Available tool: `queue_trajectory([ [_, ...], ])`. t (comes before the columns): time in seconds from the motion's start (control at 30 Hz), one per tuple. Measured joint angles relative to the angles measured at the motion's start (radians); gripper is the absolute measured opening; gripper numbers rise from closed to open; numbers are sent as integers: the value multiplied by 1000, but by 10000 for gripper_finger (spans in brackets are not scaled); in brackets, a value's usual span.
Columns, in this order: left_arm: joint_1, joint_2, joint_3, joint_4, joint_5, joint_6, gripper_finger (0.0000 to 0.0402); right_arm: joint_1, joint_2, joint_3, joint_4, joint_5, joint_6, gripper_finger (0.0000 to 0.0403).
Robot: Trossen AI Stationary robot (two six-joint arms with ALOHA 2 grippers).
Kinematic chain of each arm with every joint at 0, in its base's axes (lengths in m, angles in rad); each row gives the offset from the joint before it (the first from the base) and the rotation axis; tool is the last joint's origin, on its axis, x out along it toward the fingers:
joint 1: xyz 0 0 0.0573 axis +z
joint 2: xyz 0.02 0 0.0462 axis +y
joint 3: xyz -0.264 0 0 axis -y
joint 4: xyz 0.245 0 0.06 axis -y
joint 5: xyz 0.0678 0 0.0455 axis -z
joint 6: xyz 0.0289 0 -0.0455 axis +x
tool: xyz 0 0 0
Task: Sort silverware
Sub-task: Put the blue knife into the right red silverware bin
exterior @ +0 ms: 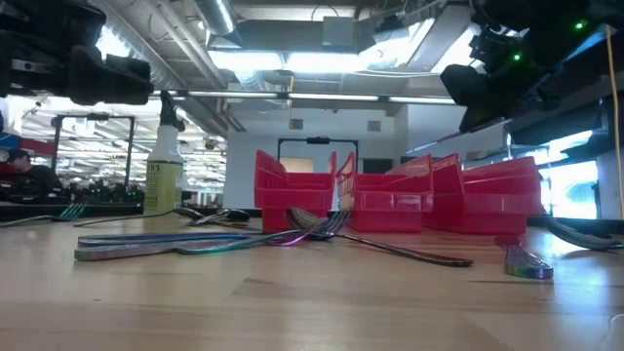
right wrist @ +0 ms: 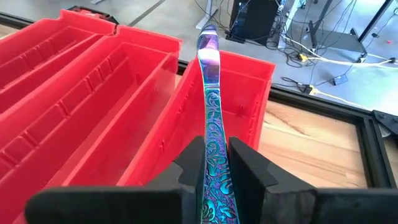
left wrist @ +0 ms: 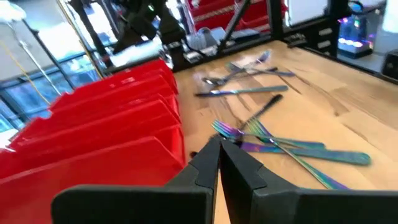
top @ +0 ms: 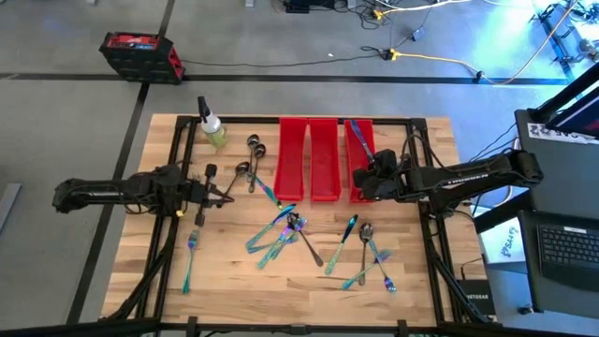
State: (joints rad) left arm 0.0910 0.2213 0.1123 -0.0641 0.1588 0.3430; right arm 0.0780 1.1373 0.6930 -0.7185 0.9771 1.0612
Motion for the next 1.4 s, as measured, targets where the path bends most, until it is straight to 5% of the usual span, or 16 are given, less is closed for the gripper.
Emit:
queue_trajectory([
  [0.67, 2, -4, 0, 8, -32, -18, 0, 0, 340, -1, 15, 66, 423, 37],
  [1.4, 1, -4, 0, 7, -11, -44, 0, 0, 383, 2, 70, 75, 449, 40],
])
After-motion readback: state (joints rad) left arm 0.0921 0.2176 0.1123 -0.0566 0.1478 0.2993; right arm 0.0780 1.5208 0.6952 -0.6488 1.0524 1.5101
